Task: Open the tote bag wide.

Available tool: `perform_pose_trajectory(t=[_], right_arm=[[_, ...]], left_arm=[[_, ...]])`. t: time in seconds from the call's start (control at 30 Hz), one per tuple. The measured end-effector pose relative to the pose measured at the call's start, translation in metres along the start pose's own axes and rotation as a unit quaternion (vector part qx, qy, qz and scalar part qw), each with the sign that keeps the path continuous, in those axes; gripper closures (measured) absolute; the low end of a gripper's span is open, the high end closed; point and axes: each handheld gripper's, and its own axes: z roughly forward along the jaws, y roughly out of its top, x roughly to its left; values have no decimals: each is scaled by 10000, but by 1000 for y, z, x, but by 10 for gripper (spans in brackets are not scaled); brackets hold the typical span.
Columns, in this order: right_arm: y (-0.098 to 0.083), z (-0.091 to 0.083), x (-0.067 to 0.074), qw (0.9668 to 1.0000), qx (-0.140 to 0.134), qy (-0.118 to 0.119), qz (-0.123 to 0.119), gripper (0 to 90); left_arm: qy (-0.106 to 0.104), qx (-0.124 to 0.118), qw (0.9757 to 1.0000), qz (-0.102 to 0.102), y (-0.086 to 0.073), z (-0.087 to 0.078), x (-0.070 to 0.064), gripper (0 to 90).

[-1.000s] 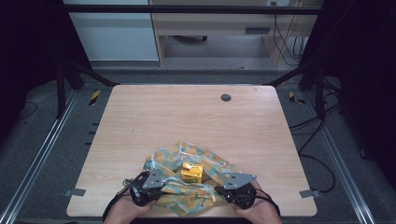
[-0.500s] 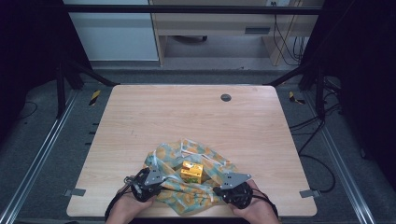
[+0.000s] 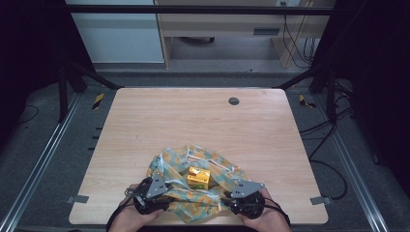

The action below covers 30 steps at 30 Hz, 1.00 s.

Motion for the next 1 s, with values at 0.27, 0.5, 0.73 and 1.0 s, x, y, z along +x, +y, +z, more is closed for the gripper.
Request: perform_pose_trajectory(t=[0.27,0.5,0.73,1.0], right_arm=[[4,-13,3,9994,-231,-274,5,478],[9,-24,2,9987,-385,-332,79,371],[13,-35,0,9981,-528,-294,128,312],[30,-54,1,9965,-786,-267,38,294]], left_arm=[[-120,-483,9987,-79,7,-14,-10,253],[-227,-724,9971,-111,15,-22,-17,144],[-345,-892,9953,-129,21,-29,-19,131],[-333,-1074,9937,-2,37,-41,-14,179]])
